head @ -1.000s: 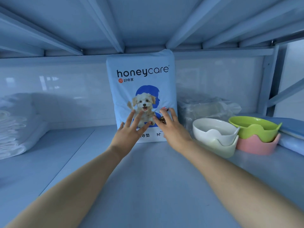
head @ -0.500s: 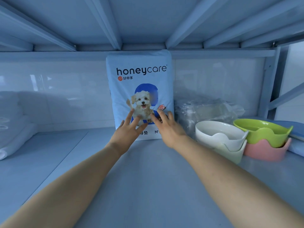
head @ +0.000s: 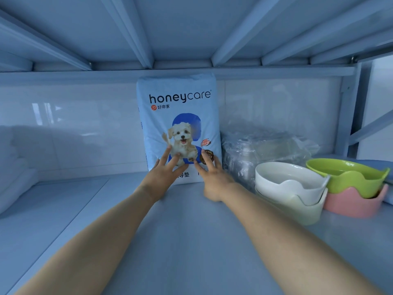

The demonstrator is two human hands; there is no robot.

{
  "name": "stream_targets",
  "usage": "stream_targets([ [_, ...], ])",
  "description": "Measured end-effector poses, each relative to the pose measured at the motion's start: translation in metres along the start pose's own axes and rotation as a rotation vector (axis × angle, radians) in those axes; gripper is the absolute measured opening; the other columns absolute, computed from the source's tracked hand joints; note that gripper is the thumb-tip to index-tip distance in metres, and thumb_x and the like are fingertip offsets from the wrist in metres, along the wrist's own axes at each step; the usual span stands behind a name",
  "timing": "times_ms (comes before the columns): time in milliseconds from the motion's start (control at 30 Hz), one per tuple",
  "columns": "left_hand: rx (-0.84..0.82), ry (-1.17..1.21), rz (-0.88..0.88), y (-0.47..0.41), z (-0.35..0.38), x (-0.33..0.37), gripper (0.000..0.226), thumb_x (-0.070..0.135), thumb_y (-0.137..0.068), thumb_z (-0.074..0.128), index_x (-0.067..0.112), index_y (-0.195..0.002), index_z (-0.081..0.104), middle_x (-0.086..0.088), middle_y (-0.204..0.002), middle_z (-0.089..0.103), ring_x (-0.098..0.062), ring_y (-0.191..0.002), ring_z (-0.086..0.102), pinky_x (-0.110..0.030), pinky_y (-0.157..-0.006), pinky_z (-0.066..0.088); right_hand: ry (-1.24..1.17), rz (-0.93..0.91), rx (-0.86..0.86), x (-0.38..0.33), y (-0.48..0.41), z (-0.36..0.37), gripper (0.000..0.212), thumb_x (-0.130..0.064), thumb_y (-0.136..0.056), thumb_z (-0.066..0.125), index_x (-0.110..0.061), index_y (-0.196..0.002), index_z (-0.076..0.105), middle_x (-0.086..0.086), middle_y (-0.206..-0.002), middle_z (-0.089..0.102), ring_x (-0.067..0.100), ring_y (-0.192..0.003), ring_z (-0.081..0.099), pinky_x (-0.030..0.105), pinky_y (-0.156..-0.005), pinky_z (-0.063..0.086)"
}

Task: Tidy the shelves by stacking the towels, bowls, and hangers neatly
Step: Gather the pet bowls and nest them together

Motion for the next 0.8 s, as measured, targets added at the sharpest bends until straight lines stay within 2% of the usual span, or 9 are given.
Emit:
stream_targets([
  [100,-0.008,-0.043,0.04,0.002,-0.001,0.0,0.085,0.006,-0.088,0.047,0.034,-0.147,-0.007,-0.011,-0.156,-0.006,-0.044,-0.139,-0.014,-0.035,-0.102,0.039,0.023,0.009,0.002,0.002,0.002,0.001,0.084,-0.009,-0.083,0.044,-0.032,-0.147,-0.005,-0.006,-0.151,-0.03,0.027,-0.142,-0.016,0.047,-0.111,0.024],
  [200,-0.073,0.089,0.026,0.009,-0.005,-0.004,0.074,0.012,-0.09,0.051,0.037,-0.146,0.011,-0.006,-0.155,-0.007,-0.033,-0.142,-0.015,-0.036,-0.107,0.036,0.003,0.011,0.003,0.0,0.004,0.0,0.076,-0.012,-0.088,0.042,-0.032,-0.147,-0.002,-0.007,-0.151,-0.03,0.026,-0.143,-0.015,0.048,-0.11,0.025],
  [267,-0.104,0.25,-0.019,0.018,-0.009,-0.005,0.064,0.022,-0.092,0.053,0.037,-0.145,0.021,-0.002,-0.154,0.002,-0.022,-0.144,-0.006,-0.04,-0.11,0.032,-0.044,0.002,-0.006,-0.005,0.01,0.0,0.065,-0.019,-0.093,0.041,-0.029,-0.147,0.006,-0.006,-0.152,-0.027,0.024,-0.143,-0.011,0.046,-0.108,0.029],
  [333,-0.112,0.362,-0.079,0.03,-0.011,-0.008,0.059,0.034,-0.093,0.051,0.036,-0.144,0.022,0.001,-0.151,0.012,-0.017,-0.143,0.003,-0.041,-0.11,0.031,-0.083,-0.029,-0.018,-0.013,0.018,-0.001,0.058,-0.028,-0.096,0.04,-0.027,-0.147,0.013,-0.006,-0.154,-0.02,0.021,-0.143,-0.005,0.044,-0.106,0.033],
  [500,-0.218,0.276,-0.09,0.063,-0.023,-0.025,0.059,0.043,-0.093,0.046,0.034,-0.145,0.019,0.0,-0.149,0.019,-0.021,-0.141,0.016,-0.047,-0.111,0.026,-0.087,-0.148,0.031,-0.033,0.041,-0.024,0.056,-0.034,-0.094,0.045,-0.023,-0.145,0.024,-0.001,-0.156,0.0,0.021,-0.144,0.003,0.042,-0.105,0.033],
  [600,-0.2,0.366,-0.158,0.077,-0.048,-0.04,0.053,0.044,-0.093,0.044,0.034,-0.142,0.026,0.002,-0.145,0.029,-0.02,-0.134,0.031,-0.045,-0.11,0.027,-0.136,-0.181,0.041,-0.042,0.055,-0.042,0.055,-0.033,-0.094,0.048,-0.021,-0.144,0.028,0.0,-0.155,0.011,0.019,-0.142,0.009,0.041,-0.104,0.035],
  [733,-0.137,0.49,-0.226,0.101,-0.086,-0.043,0.042,0.04,-0.094,0.043,0.033,-0.135,0.039,0.007,-0.138,0.038,-0.016,-0.124,0.041,-0.032,-0.099,0.035,-0.242,-0.23,0.066,-0.056,0.077,-0.059,0.051,-0.03,-0.093,0.049,-0.022,-0.141,0.034,-0.004,-0.144,0.032,0.017,-0.131,0.033,0.037,-0.096,0.043],
  [800,-0.125,0.542,-0.265,0.117,-0.1,-0.042,0.036,0.038,-0.094,0.042,0.034,-0.13,0.045,0.01,-0.134,0.039,-0.014,-0.12,0.042,-0.028,-0.089,0.038,-0.297,-0.268,0.099,-0.065,0.087,-0.067,0.047,-0.03,-0.093,0.049,-0.023,-0.138,0.039,-0.006,-0.139,0.04,0.015,-0.127,0.038,0.035,-0.095,0.043],
])
Point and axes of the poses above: each hand's wrist, its own y-axis away from the middle knuckle, its own z-axis out of the palm, x = y × z, the point moved 10 cm from there along -y, towards the middle knuckle
